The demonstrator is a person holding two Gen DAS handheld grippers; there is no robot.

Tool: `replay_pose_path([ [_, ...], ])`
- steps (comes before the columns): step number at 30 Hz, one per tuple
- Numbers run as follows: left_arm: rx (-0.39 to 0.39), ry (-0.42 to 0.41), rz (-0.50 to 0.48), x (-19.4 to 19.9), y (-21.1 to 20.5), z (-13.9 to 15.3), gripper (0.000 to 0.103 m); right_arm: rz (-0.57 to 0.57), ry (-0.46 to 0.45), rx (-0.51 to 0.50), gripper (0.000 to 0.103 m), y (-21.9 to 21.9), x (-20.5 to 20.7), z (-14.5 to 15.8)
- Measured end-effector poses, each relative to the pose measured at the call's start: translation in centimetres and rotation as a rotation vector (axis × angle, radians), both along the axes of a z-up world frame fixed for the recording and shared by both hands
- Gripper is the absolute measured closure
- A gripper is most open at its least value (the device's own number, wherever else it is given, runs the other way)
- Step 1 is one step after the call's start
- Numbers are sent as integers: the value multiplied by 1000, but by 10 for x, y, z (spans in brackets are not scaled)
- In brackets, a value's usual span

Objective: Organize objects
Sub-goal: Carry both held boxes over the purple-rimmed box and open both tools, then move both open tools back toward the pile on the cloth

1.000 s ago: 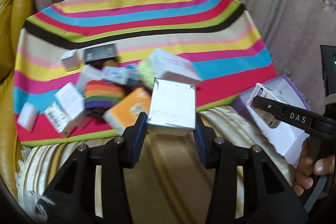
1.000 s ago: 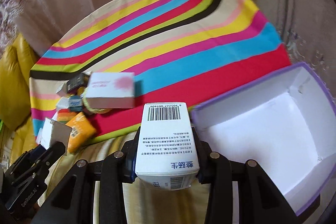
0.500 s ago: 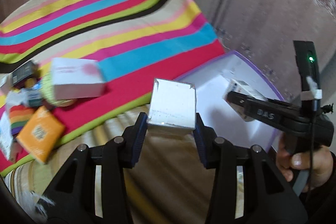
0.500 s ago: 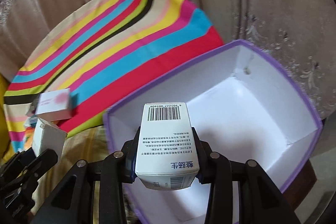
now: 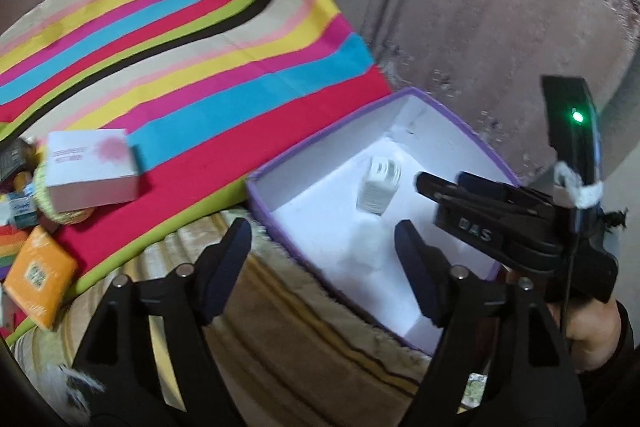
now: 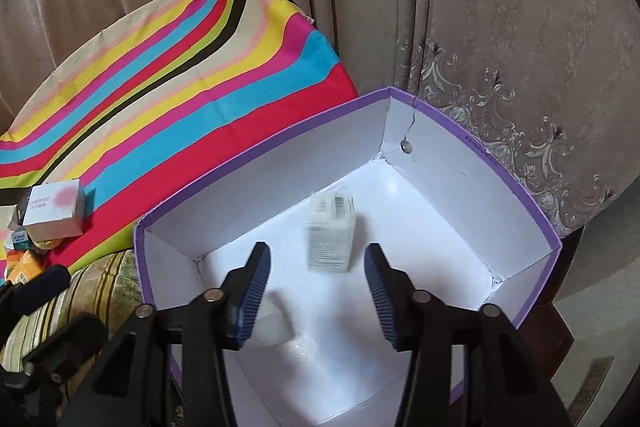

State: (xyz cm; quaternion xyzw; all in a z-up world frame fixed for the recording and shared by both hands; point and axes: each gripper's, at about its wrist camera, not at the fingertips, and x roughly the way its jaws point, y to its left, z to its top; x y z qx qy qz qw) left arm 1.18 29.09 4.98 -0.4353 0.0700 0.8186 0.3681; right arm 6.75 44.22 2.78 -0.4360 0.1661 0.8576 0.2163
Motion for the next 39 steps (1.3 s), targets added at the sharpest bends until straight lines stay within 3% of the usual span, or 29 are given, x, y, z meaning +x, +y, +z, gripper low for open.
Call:
replay_pose_path([
  [6,-140,90,225,-9,-29,8,23,29,11,12,34,-11,-1,6],
  [13,-213,107,453,-20,-86,11,23,123,10,49,26,-40,-12,17],
  [16,-231,116,499,-19,-110,12,23,175,36,75,18,-58,-16,26],
  [21,-220,104,570,-16,-146,12,23,279,61,134,17,-88,-21,39],
  [28,-233,95,629,-15,-172,10,23,398,76,136,17,-127,-33,44],
  [36,-238,85,691,-21,-207,3,23,500,77,30,17,-166,-52,40],
  [39,-170,59,709,-21,-229,2,23,522,88,12,17,-180,-57,40],
])
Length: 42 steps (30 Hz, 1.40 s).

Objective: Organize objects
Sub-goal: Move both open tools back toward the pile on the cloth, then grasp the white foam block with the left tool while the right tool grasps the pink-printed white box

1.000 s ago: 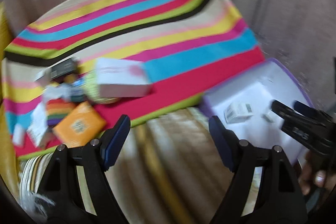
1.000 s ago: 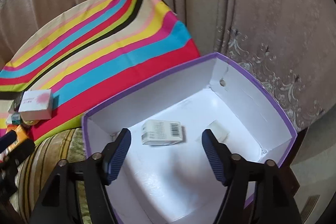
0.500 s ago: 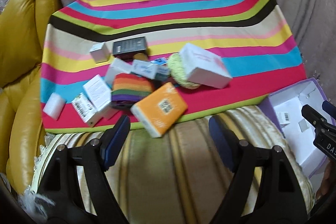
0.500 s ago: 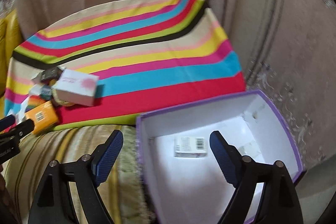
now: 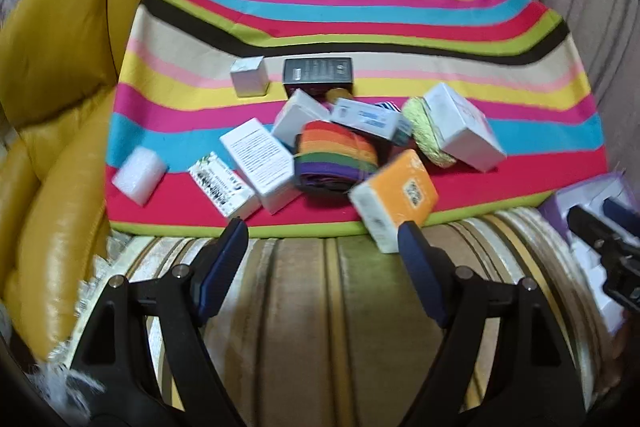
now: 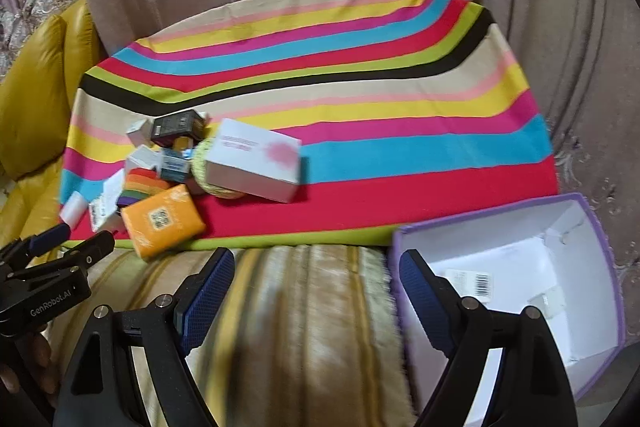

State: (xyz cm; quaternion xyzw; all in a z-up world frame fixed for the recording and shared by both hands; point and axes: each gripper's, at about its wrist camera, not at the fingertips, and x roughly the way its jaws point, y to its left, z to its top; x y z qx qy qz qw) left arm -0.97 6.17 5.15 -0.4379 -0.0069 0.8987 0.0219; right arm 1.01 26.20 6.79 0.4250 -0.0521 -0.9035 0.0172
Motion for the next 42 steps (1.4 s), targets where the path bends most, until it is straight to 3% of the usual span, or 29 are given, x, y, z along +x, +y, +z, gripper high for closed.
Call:
replay_pose_path([
  [12,79,22,245,-9,-108,-12,23,44,-56,-55,17,-30,-39,-13],
  [22,237,-24,443,-34,-186,-33,23,51,-53,-186,17,-33,-79,-18],
  [27,228,-59,466,-58,-198,-46,23,55,-61,-253,17,-30,-98,-22],
  [36,159,-138,438,-87,-209,-66,23,58,-69,-281,17,-26,-119,-28],
  [40,126,-152,404,-92,-200,-71,37,56,-89,-285,17,-24,-128,-34],
  [42,119,-151,382,-94,-196,-72,38,51,-104,-290,17,-23,-133,-38],
])
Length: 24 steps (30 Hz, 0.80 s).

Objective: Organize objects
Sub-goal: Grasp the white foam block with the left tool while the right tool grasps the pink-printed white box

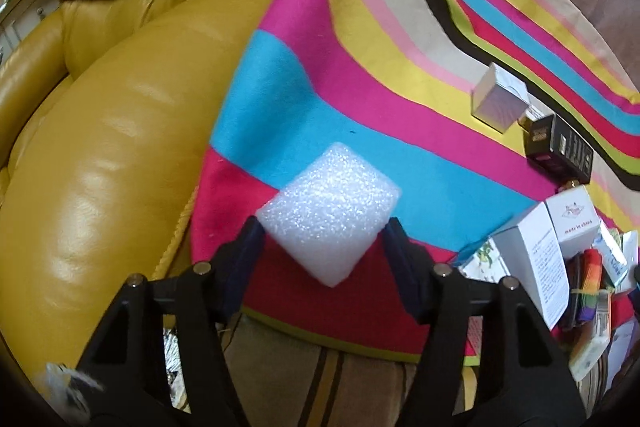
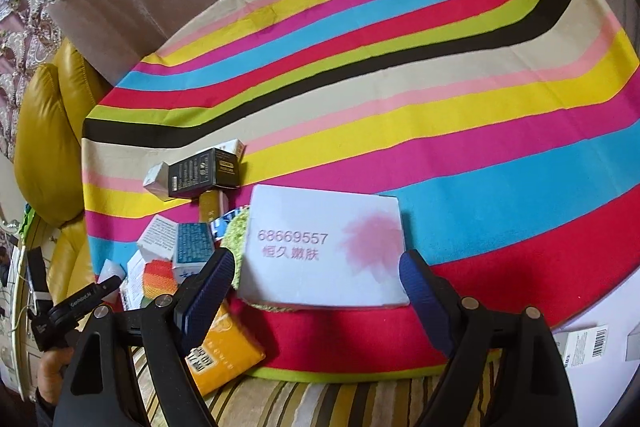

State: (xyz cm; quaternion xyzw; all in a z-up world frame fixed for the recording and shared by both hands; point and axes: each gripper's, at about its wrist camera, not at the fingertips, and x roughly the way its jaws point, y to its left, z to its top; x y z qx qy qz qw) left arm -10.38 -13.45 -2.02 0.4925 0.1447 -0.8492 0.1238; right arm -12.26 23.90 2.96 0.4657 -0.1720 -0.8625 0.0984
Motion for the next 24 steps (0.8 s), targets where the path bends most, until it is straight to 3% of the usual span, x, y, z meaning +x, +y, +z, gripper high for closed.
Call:
replay_pose_path([
  [14,-100,51,-16,4,15,12,40,-40,0,3,12,8,-12,-6],
  [24,-139,140,-43,10,41,34,40,-67,-66,-19,10,14,-23,-25],
])
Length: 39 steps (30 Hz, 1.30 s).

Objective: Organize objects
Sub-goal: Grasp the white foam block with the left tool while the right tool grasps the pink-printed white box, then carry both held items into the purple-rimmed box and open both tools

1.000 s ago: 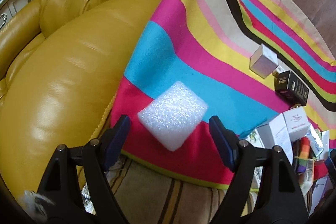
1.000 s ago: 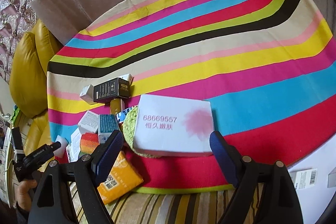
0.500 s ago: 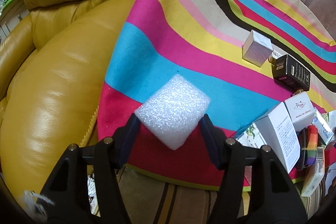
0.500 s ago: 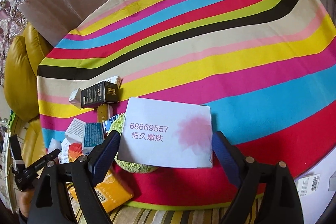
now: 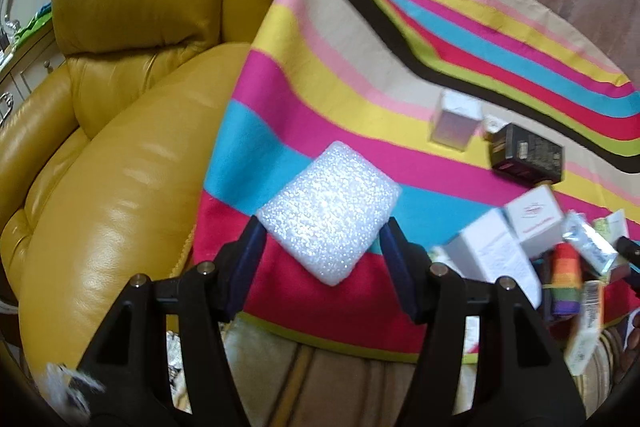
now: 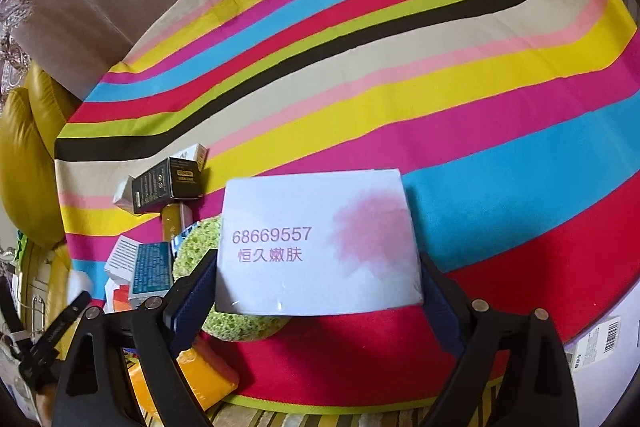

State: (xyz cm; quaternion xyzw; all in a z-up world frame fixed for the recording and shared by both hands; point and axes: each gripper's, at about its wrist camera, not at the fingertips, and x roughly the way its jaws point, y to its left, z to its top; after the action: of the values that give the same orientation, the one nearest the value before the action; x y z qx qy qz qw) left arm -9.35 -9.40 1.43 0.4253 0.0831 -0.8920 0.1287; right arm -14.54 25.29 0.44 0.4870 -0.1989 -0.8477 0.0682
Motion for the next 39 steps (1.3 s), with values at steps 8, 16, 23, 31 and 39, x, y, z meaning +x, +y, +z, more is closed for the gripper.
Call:
replay_pose_path([
  [8,14,60,-85,10,46,17,40,-32,17,114,12,3,7,8],
  [16,33,86,-240,15,113,28,40,-58,57,198,12,15,28,22],
  [23,50,81,-369,20,165,31,40,-113,49,219,12,44,53,26],
  [31,81,68,-517,29,223,34,40,-192,31,245,12,83,84,27],
  [39,116,39,-667,40,279,34,40,-261,7,265,12,119,111,24],
])
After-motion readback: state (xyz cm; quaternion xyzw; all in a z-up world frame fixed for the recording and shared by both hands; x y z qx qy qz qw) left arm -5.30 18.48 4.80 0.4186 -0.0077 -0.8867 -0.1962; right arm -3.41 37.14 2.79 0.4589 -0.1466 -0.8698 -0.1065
